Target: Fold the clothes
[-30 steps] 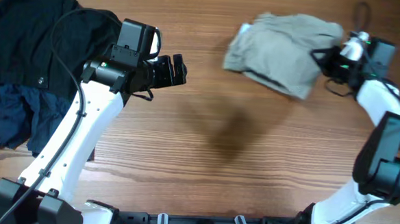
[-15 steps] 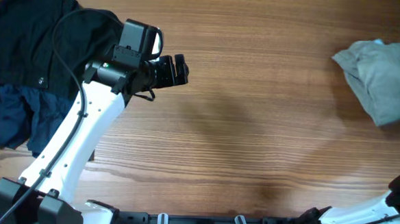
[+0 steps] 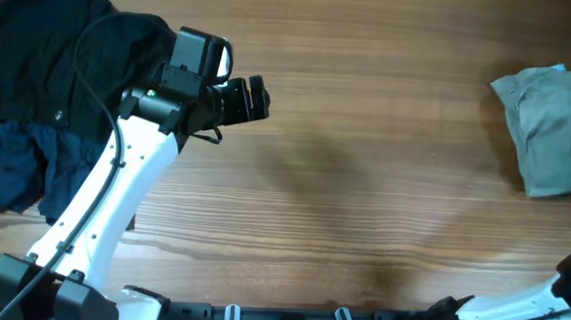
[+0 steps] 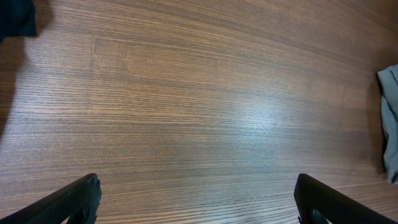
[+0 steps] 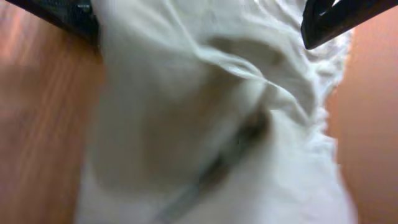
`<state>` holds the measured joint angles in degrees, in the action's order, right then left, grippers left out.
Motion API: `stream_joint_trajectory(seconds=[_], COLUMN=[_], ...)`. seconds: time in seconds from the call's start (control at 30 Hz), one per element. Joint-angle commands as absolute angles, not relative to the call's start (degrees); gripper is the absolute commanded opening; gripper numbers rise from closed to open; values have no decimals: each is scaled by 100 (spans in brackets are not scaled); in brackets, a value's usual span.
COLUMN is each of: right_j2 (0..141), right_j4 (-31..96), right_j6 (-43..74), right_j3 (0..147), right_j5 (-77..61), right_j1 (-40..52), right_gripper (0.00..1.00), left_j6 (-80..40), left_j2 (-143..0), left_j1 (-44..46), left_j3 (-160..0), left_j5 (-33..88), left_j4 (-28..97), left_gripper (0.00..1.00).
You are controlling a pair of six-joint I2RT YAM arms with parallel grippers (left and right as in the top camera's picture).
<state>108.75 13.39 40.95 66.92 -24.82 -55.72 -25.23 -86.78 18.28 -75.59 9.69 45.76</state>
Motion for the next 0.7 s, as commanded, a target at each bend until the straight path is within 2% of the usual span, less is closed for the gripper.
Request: stream_joint_trajectory(seconds=[0.0,0.07,0.2,0.23,0.27,0.3,0.33,0.37,0.4,0.67], right_j2=[10300,9926,8917,8750,8593,8412,8287,8259,8263,9089], right_j4=[2117,2759,3474,3487,3479,3409,3253,3085,3006,1157], right_j6=[4377,4348,4049,3918,3789,3656,3428,3240,3153,1955], right_j3=[6772,6772,6772,6772,6772,6772,6772,6772,6770,6759], right_j5=[-1846,-1476,-1575,-1627,-1651,-1721,-1887,-2014,-2058,-2069], right_j1=[-5601,-5601,-5553,-5529,-5494,-5415,-5308,-5186,-5087,-4066], right_gripper=[100,100,100,98,92,81,57,19,4,4], left_j6=[-2596,-2596,-2596,-2596,-2596,-2596,-2596,-2596,-2596,-2596], left_j2=[-8680,-8680,-8680,-8680,-8680,-8683,-8685,-8698,-8705,-8713], left_j1=[1855,1855,1855,1855,1855,1855,1855,1855,1855,1855], left_j3=[-7542,-7542,-7542,-7540,-7531,-7526,-7518,-7516,-7509,-7494], left_j5=[956,958,958,958,956,958,958,958,956,954], left_j4=[4545,4545,4547,4547,4547,4547,4550,4552,4554,4574], left_gripper=[100,100,100,100,100,100,100,100,100,100])
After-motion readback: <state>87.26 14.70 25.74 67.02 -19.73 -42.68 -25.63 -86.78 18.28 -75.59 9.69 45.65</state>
